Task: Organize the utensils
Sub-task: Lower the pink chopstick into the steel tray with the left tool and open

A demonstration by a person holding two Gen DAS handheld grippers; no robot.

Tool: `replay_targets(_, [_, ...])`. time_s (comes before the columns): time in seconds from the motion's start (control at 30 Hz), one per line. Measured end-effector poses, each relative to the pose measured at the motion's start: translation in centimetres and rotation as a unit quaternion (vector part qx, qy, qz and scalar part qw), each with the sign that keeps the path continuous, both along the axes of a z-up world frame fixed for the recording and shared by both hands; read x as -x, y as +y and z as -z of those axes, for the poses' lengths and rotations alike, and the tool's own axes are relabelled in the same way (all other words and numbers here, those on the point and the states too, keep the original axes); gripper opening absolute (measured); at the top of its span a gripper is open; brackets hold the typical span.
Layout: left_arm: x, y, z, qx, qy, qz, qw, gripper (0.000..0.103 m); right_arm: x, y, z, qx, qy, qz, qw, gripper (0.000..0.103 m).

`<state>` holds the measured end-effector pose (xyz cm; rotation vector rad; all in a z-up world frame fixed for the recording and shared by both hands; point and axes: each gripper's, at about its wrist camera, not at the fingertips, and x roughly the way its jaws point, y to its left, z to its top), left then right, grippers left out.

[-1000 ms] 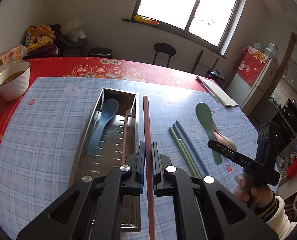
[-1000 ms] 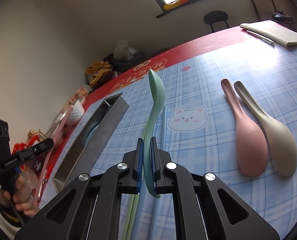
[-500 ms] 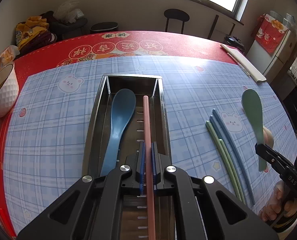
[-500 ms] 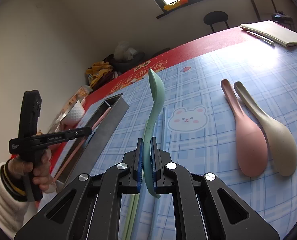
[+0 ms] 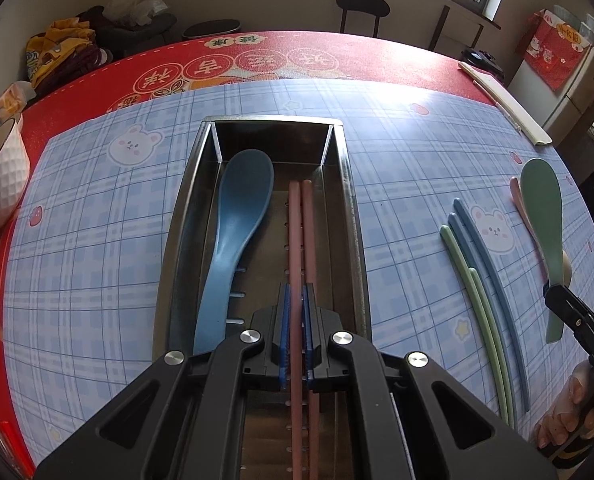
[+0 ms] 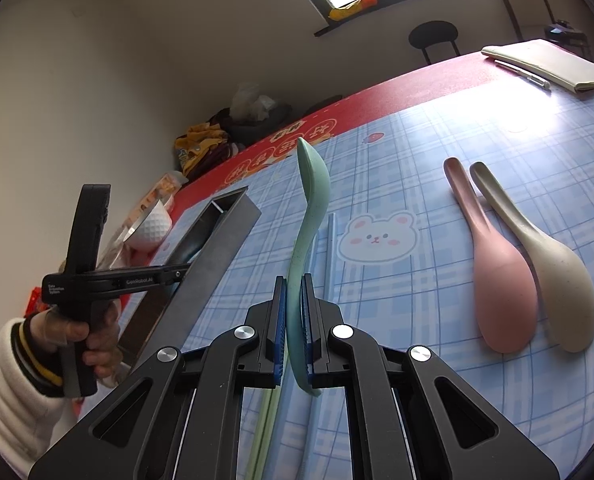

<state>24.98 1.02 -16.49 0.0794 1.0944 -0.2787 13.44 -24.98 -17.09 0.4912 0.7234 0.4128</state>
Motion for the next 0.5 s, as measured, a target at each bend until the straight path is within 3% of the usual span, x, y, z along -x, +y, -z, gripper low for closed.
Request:
replay_targets(0.23, [1.1, -0.1, -1.3, 0.004, -0.023, 0.008, 0.9997, 0.006, 0.0, 0.0, 0.2, -0.005, 0.002, 0.002, 1.000, 0.007])
replay_targets(0.37, [4.6, -0.4, -3.7, -0.017, -0.103, 0.038, 0.9938, 0.007, -0.1, -0.2, 0.4, -0.010, 0.005, 0.002, 1.000, 0.007])
replay_targets(0.5, [8.9, 0.9, -4.7, -0.008, -0.176, 0.054, 0.9828, 0.034, -0.3, -0.4, 0.5, -0.013, 0.010, 0.003, 1.000, 0.007])
